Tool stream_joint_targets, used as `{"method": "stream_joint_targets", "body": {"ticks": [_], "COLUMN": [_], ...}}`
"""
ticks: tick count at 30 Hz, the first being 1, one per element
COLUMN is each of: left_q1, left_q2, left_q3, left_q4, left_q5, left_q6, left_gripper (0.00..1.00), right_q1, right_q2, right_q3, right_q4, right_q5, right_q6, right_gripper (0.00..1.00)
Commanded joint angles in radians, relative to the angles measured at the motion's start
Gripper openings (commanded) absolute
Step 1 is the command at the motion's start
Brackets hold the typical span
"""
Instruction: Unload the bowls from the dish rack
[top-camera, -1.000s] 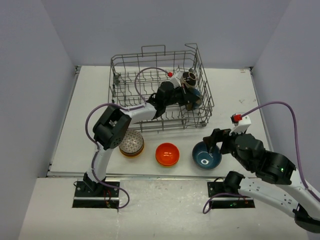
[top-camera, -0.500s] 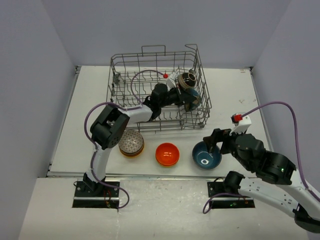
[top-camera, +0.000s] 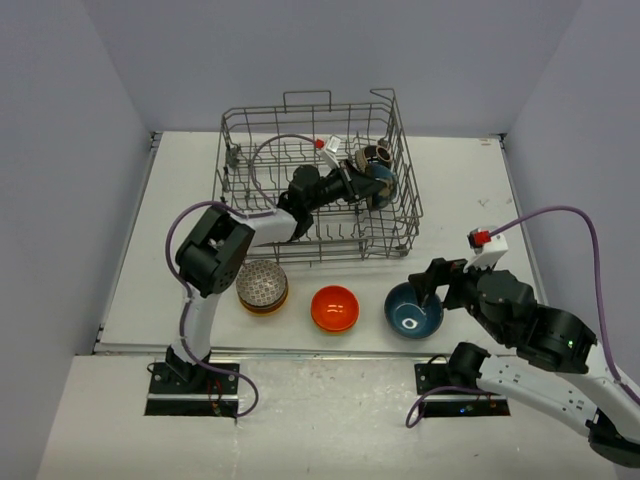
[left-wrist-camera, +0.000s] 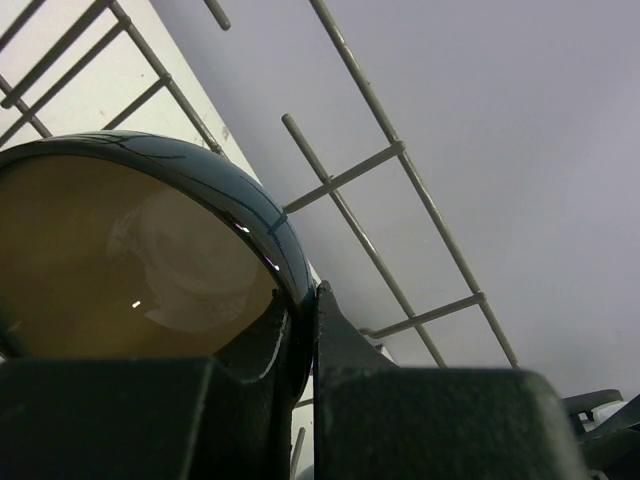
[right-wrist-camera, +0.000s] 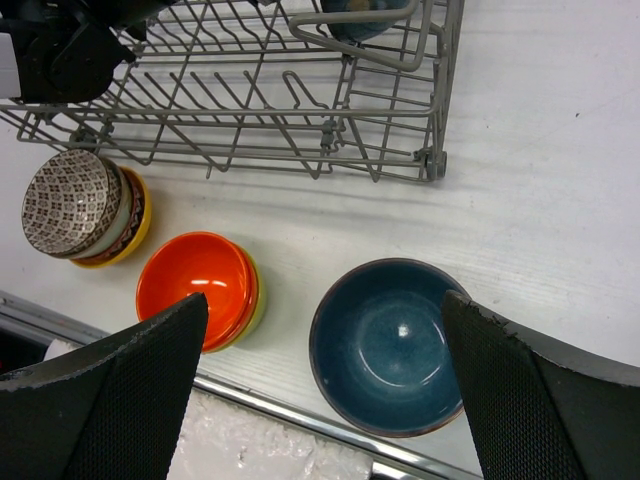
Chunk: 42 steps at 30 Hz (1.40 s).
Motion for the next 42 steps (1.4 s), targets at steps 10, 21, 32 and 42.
{"method": "stream_joint_targets", "body": {"ticks": [10,21,32,42], "left_q1": [0.019,-0.274,-0.634,-0.820], "left_q2": [-0.258,-0.618,-0.807,-0.821], "left_q3": [0.072,0.052,-0.115,-0.155], "left_q4": [-0.095,-0.807,-1.157,-1.250], "left_q5": [0.021,-0.355,-0.629,-0.689], "left_q6": [0.289,1.015,1.151,1.236], "left_gripper": [0.00,0.00,0.00,0.00], "right_q1": [0.005,-0.001,-0.235,-0.248], "right_q2": [-0.008,0.187,0.373,0.606], "right_q3": [0.053,0.280,0.550,0.529], "right_q4": [0.018,0.012,0.010,-0.163], "right_q5": [0.021,0.073,-0.215,-0.524], "right_q6": [-0.005,-0.051,-0.153,-0.219], "right_gripper": [0.99,0.99,0.94,0.78]}}
